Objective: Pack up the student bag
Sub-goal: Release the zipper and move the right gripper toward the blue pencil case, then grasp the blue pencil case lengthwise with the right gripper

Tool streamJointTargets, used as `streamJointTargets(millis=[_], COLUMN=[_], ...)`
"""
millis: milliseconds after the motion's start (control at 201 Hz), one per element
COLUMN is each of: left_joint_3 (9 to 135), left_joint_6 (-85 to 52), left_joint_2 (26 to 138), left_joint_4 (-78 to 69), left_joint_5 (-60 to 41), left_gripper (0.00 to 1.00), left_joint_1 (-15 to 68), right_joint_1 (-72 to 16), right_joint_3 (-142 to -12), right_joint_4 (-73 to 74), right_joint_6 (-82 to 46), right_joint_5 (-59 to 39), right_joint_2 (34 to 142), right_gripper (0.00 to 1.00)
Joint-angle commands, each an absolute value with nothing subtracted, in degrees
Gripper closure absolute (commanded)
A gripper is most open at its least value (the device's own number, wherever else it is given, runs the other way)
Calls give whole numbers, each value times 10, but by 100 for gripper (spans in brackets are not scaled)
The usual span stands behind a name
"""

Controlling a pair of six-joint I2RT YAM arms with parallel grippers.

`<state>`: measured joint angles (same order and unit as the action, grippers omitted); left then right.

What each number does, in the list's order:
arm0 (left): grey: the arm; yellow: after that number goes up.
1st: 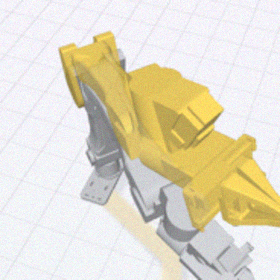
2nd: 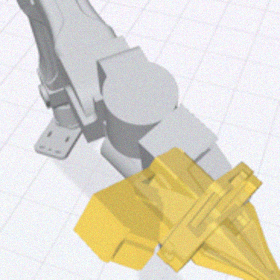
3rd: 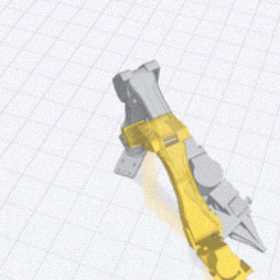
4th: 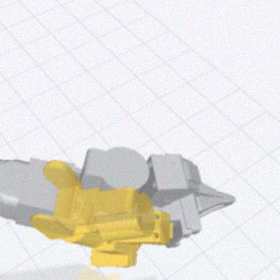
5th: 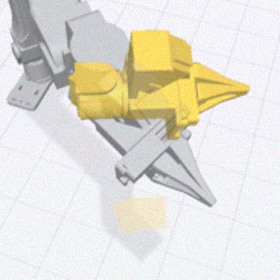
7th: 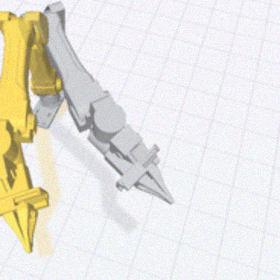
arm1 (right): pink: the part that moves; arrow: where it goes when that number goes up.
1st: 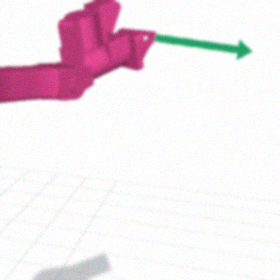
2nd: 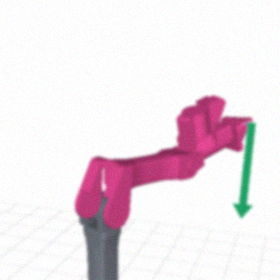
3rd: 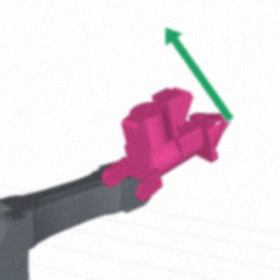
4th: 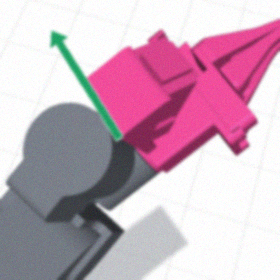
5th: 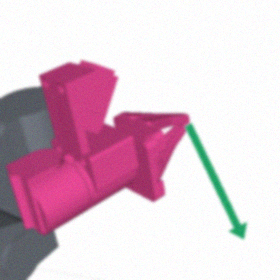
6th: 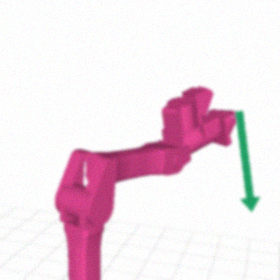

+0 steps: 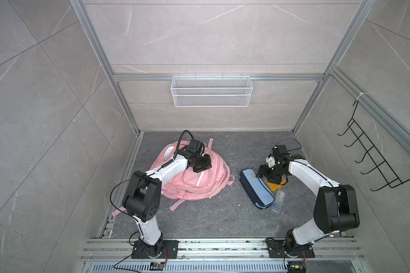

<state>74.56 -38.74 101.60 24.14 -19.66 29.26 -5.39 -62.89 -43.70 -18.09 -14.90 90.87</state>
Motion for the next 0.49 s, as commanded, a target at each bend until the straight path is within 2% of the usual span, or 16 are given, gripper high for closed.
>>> streamJointTargets(millis=[0,194,359,418,488], left_joint_3=[733,713,698,693,689], left_joint_6=[-374,-369,-370,-371,-369], left_joint_2=[991,972,956,949,943], left_joint_4=[235,241,239,239,240], left_joint_5=[-242,-278,-289,-289,-289], left_gripper=[100,100,100,100,100], left_joint_1=[304,304,304,305,304], right_joint_1=[-51,-48,-48,-47,-48], right_joint_3=[-622,-634,-623,-617,-609], right_joint_4=[-447,-459,-446,-441,-437], right_joint_6=[-138,-99,-94,-94,-95], right_joint_5=[-133,-170,-201,-222,-228], right_joint_2=[935,1007,1021,1029,1035], right_gripper=[27,28,30,35,46])
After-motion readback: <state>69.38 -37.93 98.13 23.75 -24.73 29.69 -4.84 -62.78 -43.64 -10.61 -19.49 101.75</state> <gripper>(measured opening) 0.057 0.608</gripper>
